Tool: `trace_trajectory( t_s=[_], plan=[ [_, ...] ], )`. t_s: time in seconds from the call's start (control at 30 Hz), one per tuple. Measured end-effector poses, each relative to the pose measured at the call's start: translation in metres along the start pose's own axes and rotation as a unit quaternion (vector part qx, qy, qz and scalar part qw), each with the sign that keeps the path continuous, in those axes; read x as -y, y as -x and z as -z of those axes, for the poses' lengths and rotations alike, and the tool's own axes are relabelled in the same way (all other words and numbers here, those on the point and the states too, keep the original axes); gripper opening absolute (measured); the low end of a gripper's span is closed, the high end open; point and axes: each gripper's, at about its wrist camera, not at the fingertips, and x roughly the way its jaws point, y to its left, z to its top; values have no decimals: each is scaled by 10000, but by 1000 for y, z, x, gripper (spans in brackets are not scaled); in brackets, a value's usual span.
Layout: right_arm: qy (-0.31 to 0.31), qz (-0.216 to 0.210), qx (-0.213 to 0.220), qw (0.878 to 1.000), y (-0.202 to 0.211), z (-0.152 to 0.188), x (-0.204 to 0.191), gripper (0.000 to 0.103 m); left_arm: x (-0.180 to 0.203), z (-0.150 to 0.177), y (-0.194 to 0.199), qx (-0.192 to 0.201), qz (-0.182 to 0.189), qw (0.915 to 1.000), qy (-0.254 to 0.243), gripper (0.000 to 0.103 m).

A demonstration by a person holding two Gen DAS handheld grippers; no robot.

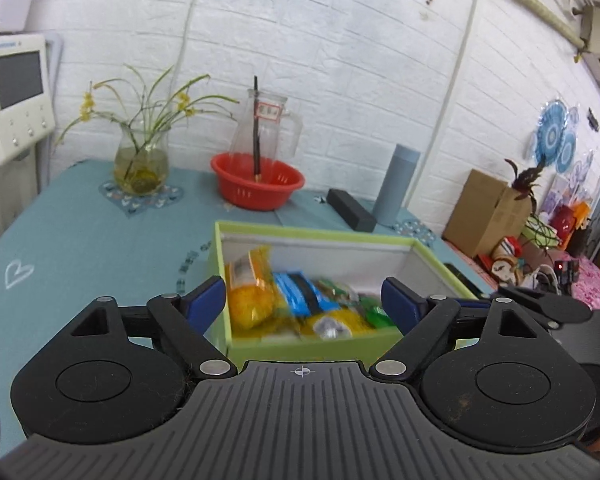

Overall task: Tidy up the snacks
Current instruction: 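Carry the yellow corn packet into the box and open the left gripper, then grasp the silver foil packet with the left gripper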

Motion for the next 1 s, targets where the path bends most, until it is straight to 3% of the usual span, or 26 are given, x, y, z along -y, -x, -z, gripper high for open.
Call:
trace_trajectory(
  t_s=[0.27,0.43,0.6,0.7,0.8,0.9,1.0],
  plan=[
    [-445,-138,-461,9979,48,93,-67,93,-10,88,60,-391,-565,9961,556,74],
    [-953,261,-559,9935,85,127,-69,93,15,108,81,-459,11,9969,644,74],
    [-1313,1095,-222,9850,137,136,-36,93,71,119,54,-858,741,9928,379,75],
    [-1307,1375,-87,9818,157,132,-8,93,99,120,31,-1132,1062,9868,460,73],
    [-869,1491,-71,9850,156,117,17,93,115,101,13,-1027,1159,9868,469,72],
    [-740,1358,-92,9879,139,100,46,93,123,72,-8,-964,1225,9869,415,65],
    [-736,986,-228,9921,111,92,63,93,128,54,-38,-1183,1401,9821,424,61]
  ],
)
